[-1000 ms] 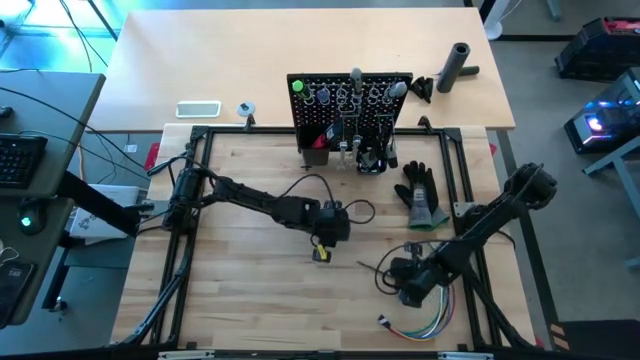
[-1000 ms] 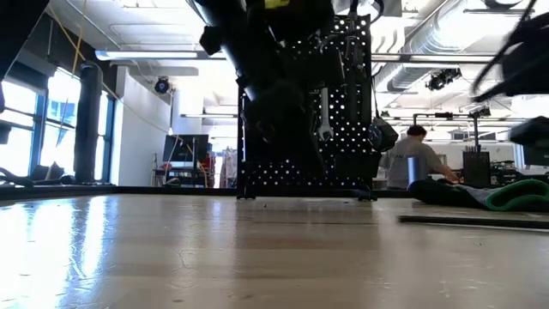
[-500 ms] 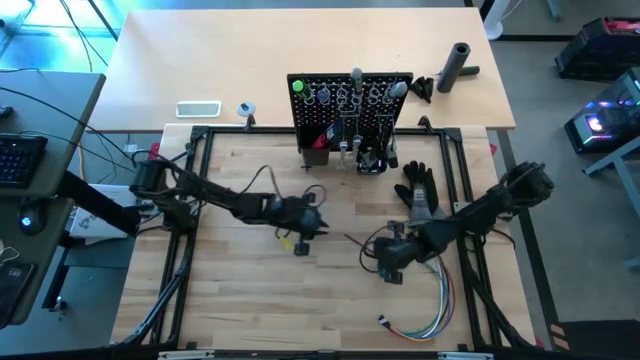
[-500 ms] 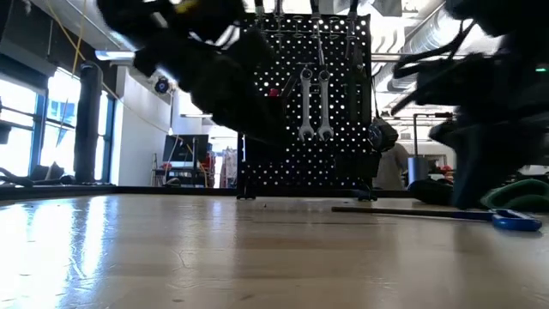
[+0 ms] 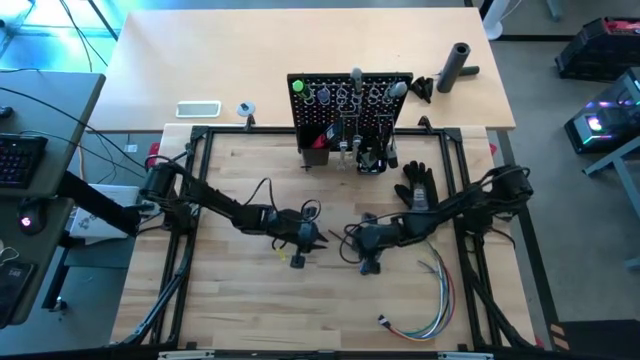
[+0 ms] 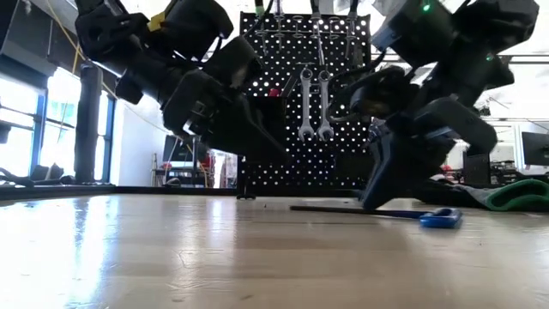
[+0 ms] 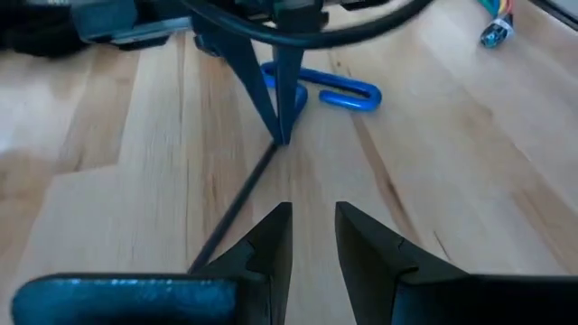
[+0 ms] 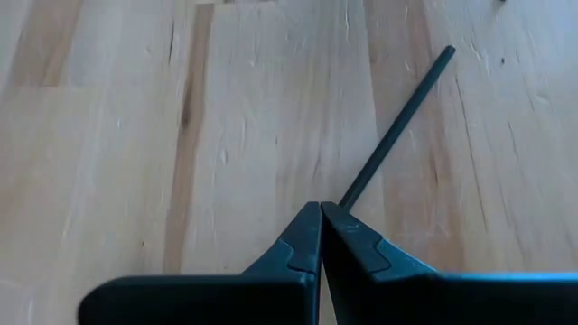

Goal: Hang tools onto peg board
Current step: Put the blue pick tool on the left black bin on the peg board

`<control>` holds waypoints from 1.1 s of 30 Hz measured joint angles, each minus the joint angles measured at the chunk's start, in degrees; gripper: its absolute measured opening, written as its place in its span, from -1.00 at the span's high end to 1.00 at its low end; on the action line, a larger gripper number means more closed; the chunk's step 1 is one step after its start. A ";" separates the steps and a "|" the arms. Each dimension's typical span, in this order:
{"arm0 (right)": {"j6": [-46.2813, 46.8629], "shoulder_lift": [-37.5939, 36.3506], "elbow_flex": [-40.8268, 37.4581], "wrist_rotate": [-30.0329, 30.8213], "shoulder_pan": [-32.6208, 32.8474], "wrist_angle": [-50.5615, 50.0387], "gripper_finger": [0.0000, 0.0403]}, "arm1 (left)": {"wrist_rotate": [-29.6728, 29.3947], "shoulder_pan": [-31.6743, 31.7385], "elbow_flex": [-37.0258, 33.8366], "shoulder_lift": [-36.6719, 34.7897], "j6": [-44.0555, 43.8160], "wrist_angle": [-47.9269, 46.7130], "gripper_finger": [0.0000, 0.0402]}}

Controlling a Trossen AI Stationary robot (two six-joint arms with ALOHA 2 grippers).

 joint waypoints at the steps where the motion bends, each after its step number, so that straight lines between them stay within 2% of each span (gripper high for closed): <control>1: -0.53 0.00 -0.07 -0.29 -0.32 0.47 0.98 | 0.00 0.02 -0.02 0.07 0.04 0.09 0.61; 10: -4.46 0.04 -0.27 -0.32 -2.37 6.10 0.98 | -0.44 0.03 0.00 0.07 4.03 1.62 0.61; 19: -6.38 -0.49 -0.25 -5.83 -4.51 13.15 0.98 | -0.44 0.04 0.00 0.07 8.06 2.68 0.58; 27: -3.57 -8.72 -0.16 -7.75 -2.67 4.36 0.97 | -0.46 0.12 0.73 0.27 8.46 3.12 0.49; 33: 1.22 -15.89 -0.14 -5.73 0.40 -6.48 0.84 | -0.44 0.20 5.44 5.69 12.02 2.18 0.43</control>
